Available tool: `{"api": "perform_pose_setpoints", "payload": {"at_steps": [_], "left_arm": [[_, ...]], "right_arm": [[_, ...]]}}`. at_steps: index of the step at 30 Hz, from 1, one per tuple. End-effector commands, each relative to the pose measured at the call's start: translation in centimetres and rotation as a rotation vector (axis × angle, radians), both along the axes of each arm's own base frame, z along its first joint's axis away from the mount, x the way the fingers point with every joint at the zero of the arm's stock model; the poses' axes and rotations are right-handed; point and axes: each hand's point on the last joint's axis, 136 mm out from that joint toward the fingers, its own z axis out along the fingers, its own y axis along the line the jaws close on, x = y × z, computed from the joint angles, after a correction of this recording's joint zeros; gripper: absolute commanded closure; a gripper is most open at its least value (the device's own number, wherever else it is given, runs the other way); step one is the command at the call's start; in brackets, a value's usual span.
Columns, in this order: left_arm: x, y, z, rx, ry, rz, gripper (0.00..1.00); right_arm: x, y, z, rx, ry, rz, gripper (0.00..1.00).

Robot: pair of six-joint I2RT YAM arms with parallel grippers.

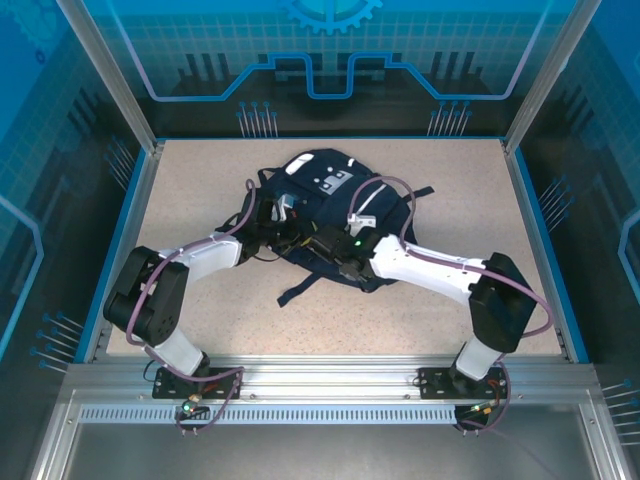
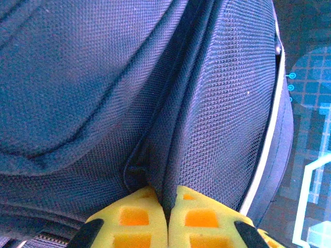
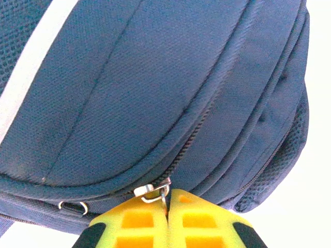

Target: Pack books, pencil case, and school supplies into a backpack

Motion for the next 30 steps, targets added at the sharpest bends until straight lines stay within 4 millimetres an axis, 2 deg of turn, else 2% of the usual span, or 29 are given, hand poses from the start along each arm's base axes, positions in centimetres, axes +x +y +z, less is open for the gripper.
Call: {"api": "perform_pose_setpoints", "payload": {"at_steps": [1,4,6,9,10,14,17,19,23,26,30], "left_arm": [[0.9,3.4,-1.0,0.079,-0.010,0.076,1.00],[1.0,4.0,-0.8,0.096,-0.014,0.081,1.00],[1.1,4.6,-0.6,0.102,-0.017,0.090,1.00],[0.9,5.9,0.1,0.109,-0.028,0.110,1.00],[0.7,6.5,0.5,0.114,-0.032,0.122,0.94],[-0.4,9.5,1.7,0.142,-0.040,0.195,0.54],[-1.9,11.4,2.2,0.157,-0.036,0.243,0.41],[-3.0,11.8,2.3,0.150,-0.025,0.260,0.37],[-4.6,11.3,2.6,0.054,0.004,0.282,0.36],[-5.0,11.4,2.6,-0.003,0.021,0.327,0.37],[-4.7,11.2,2.7,-0.035,0.021,0.336,0.41]], "right_arm": [[-0.2,-5.6,1.2,-0.162,-0.012,-0.061,1.00],[1.3,-4.7,1.5,-0.136,-0.008,0.026,1.00],[2.6,-3.2,1.3,-0.094,0.013,0.134,1.00],[3.5,1.6,0.5,0.030,0.065,0.396,1.00],[3.6,3.2,0.5,0.074,0.073,0.472,1.00],[3.2,8.8,0.7,0.252,0.097,0.675,1.00],[3.3,12.2,1.7,0.379,0.088,0.763,1.00],[3.3,14.3,2.3,0.446,0.086,0.813,1.00],[3.3,17.7,3.1,0.516,0.089,0.882,1.00],[3.1,19.6,3.2,0.535,0.098,0.918,1.00],[2.7,21.1,3.1,0.533,0.109,0.941,1.00]]}}
